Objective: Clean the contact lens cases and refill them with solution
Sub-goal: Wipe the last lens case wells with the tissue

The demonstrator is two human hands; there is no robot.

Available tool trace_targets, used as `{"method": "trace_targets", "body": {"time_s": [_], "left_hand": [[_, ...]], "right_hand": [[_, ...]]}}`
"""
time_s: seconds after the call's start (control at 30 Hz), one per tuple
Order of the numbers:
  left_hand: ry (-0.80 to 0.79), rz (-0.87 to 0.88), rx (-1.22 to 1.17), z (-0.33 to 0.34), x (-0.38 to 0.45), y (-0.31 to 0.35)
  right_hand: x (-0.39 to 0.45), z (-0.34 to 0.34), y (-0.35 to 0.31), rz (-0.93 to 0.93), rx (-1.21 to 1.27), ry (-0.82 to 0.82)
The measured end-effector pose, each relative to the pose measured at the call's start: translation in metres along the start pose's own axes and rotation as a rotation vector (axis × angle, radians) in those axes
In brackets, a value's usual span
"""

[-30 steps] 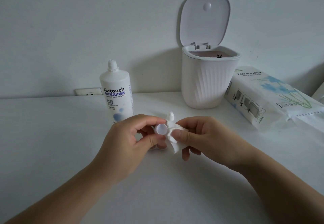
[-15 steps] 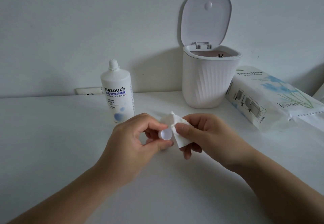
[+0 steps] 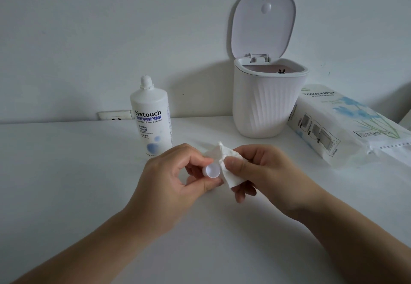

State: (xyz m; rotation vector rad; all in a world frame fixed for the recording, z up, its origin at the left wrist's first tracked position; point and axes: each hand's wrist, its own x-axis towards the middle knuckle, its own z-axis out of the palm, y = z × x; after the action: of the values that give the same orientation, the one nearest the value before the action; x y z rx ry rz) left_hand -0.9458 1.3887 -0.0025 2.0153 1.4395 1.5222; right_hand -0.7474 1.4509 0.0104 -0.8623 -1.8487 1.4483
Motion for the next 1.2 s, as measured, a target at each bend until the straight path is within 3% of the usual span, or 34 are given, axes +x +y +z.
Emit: {"method": "trace_targets", "body": {"time_s": [0.37, 0.53, 0.73, 1.0, 1.2], "left_hand": [[-0.142, 0.03, -0.026, -0.005, 0.005, -0.007], [-0.033, -0.054, -0.053, -0.001, 0.001, -0.001], [-0.012, -0.135, -0.133, 0.0, 0.002, -0.002], [-0.014, -0.165, -0.186, -0.007, 0.007, -0.013], [0.048, -0.222, -0.177, -0.014, 0.012, -0.019]], "right_hand": [[-0.002, -0.001, 0.002, 0.07, -0.151, -0.152], [0.0, -0.001, 0.003, -0.012, -0.042, -0.003], [0.004, 0.0, 0.005, -0.075, -0.021, 0.064], [0.007, -0.009, 0.011, -0.158, -0.092, 0.316], [0.014, -0.029, 0.021, -0.116, -0.357, 0.585]]}}
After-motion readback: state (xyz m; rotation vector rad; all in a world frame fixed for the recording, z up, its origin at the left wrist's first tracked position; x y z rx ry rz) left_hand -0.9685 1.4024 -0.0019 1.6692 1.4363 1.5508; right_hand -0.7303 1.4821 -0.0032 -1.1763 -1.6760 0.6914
